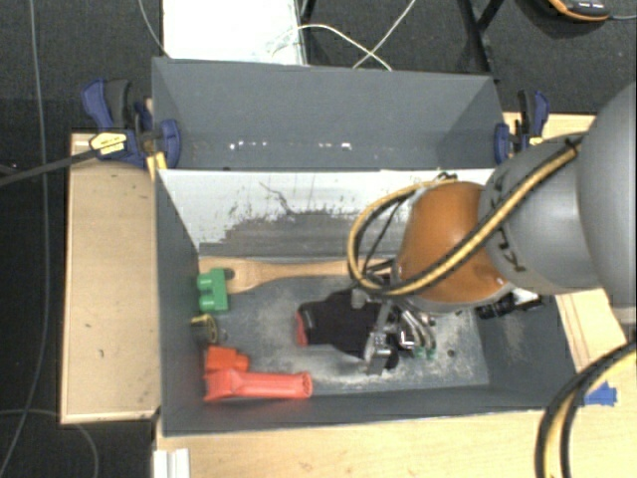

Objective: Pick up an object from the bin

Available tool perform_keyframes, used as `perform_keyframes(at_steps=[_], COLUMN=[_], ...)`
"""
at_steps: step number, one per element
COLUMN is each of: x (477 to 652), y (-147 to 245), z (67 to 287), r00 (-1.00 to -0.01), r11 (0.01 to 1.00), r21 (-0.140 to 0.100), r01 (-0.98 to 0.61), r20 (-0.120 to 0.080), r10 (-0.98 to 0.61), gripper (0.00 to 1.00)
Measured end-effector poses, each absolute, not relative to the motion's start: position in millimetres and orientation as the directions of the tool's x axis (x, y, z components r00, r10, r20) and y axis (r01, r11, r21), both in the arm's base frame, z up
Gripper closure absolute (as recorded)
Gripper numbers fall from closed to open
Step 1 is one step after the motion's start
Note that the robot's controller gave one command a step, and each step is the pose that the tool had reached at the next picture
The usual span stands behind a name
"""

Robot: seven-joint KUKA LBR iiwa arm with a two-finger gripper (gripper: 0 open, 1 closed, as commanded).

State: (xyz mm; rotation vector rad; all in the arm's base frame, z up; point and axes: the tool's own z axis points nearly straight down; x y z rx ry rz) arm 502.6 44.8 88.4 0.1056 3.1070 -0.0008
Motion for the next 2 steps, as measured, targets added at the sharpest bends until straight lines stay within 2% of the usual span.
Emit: perform_keyframes(at_steps=[1,2], x=[504.0,500.1], y=[51.0,78.2], z=[84.7,70.7], r00=[-0.996,-0.992], r11=[0.997,0.993], r21=[-0.001,-0.008], r01=[0.077,-0.121], r20=[-0.039,-0.035], r10=[0.076,-0.121], gripper=[0.0,1.0])
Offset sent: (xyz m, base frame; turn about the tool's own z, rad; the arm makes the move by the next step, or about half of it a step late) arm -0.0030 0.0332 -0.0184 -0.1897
